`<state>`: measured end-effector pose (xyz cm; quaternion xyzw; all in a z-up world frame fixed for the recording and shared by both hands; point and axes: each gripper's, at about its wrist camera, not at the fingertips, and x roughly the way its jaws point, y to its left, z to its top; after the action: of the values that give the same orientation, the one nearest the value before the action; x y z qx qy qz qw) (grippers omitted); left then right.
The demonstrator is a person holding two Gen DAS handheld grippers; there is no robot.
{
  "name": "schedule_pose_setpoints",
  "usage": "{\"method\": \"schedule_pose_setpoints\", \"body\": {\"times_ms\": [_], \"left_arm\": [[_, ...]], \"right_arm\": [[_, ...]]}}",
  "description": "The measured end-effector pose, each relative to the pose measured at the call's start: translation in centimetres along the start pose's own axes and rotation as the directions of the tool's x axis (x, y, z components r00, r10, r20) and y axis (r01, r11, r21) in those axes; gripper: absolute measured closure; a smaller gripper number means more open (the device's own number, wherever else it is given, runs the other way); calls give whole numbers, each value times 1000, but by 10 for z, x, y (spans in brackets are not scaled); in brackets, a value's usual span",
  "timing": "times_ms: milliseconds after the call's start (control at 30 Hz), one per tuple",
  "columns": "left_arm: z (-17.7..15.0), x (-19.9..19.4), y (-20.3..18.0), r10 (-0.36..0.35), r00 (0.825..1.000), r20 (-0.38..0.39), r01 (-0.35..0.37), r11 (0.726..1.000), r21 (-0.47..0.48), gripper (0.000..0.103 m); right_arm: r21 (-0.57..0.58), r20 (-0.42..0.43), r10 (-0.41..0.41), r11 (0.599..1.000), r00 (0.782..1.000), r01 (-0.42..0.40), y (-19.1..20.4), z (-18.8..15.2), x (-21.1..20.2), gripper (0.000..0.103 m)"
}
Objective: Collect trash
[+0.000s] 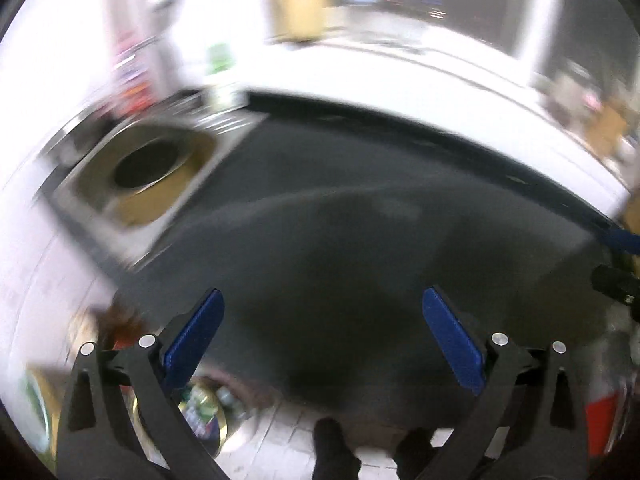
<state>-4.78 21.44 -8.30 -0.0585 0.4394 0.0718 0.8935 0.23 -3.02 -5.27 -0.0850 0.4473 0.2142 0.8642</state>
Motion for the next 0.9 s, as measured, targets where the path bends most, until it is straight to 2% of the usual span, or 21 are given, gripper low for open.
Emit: {"method": "schedule_pose_setpoints", "body": {"times_ms": [67, 167, 300, 433, 500, 900], "left_arm": [[19, 0, -40, -57, 998, 16, 55, 997, 62, 7], [35, 3, -92, -102, 995, -4, 101, 984, 145, 7], [41, 8, -146, -143, 989, -39, 148, 965, 215, 7], [39, 13, -171, -143, 987, -69, 156, 958, 240, 7], [35, 14, -180, -134, 988, -78, 150, 956, 251, 7], [35, 16, -188, -110, 990, -85, 129, 958, 256, 7]], "right_arm": [[119, 12, -88, 989, 996, 86, -45, -12, -19, 7], [266, 10, -202, 945, 979, 192, -101, -31, -42, 7], [354, -15, -289, 894, 957, 275, -144, -53, -63, 7], [403, -27, -317, 865, 948, 301, -172, -66, -72, 7], [428, -27, -304, 857, 952, 286, -181, -69, -71, 7], [429, -21, -289, 862, 957, 269, -184, -75, -75, 7]]}}
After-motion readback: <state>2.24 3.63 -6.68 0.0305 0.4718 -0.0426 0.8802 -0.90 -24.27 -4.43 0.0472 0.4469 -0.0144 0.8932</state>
